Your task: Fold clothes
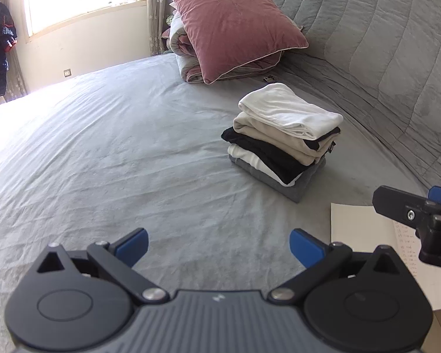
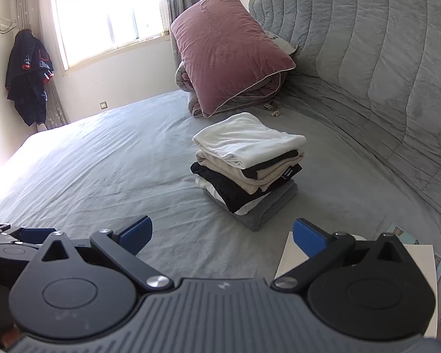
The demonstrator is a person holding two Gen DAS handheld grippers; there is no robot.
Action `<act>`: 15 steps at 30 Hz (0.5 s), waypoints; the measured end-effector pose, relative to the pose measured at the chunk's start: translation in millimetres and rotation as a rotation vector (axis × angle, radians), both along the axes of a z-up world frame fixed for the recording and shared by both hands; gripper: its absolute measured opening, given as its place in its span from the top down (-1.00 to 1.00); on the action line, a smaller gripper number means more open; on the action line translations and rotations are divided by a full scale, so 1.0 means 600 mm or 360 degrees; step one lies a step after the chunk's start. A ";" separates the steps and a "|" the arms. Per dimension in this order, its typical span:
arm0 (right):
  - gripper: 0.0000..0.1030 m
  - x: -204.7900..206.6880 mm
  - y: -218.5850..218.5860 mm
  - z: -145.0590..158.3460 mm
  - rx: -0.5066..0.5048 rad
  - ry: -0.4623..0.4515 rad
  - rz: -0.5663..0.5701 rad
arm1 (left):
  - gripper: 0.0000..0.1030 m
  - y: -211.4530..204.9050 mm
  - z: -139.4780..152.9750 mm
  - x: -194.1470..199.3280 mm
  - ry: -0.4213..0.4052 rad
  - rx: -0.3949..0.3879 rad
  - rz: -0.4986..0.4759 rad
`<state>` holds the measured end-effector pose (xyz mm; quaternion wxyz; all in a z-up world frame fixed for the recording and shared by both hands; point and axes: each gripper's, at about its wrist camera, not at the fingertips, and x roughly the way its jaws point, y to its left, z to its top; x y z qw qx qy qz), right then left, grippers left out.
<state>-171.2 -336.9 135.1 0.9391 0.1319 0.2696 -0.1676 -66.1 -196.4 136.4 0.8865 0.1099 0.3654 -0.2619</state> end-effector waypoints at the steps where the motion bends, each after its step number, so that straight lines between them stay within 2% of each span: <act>1: -1.00 0.000 0.003 0.001 -0.0004 0.0000 0.0002 | -0.99 0.002 0.001 0.000 -0.0002 0.0003 0.0002; 15: -1.00 0.007 0.030 0.009 -0.0032 0.0003 0.0018 | -0.99 0.020 0.007 0.001 -0.0006 0.0024 0.0014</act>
